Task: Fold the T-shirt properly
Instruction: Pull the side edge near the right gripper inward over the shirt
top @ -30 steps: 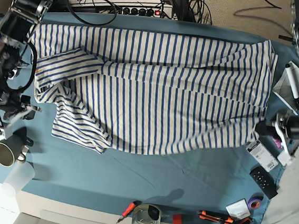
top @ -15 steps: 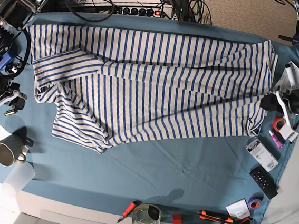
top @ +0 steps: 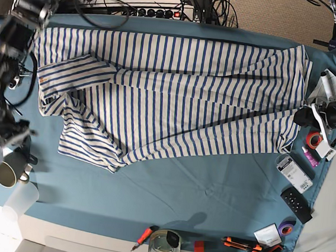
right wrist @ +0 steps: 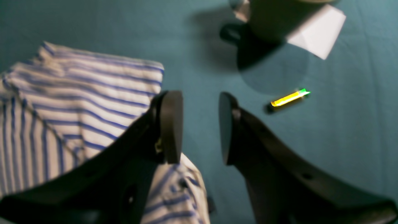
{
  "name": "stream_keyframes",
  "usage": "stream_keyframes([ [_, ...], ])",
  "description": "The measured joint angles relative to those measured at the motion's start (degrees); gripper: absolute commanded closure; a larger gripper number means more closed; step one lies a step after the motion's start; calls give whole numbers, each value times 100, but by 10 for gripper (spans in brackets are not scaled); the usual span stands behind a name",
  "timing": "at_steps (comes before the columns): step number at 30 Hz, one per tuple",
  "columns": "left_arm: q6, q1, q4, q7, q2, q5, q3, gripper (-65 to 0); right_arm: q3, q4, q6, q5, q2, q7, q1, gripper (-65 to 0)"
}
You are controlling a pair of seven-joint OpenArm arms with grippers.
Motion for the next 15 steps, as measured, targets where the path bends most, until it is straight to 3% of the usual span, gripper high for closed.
stream_keyframes([
  [7, 0, -2, 0, -24, 0, 2, 0, 0, -920, -1405, -199, -361, -219, 243, 942, -202],
  [10, 0, -2, 0, -24, 0, 9, 0, 0, -999, -1801, -452, -730, -367, 522, 1067, -202],
  [15, 0, -2, 0, -24, 0, -2, 0, 0, -999, -2343, -476, -979, -562, 669, 1045, -202],
])
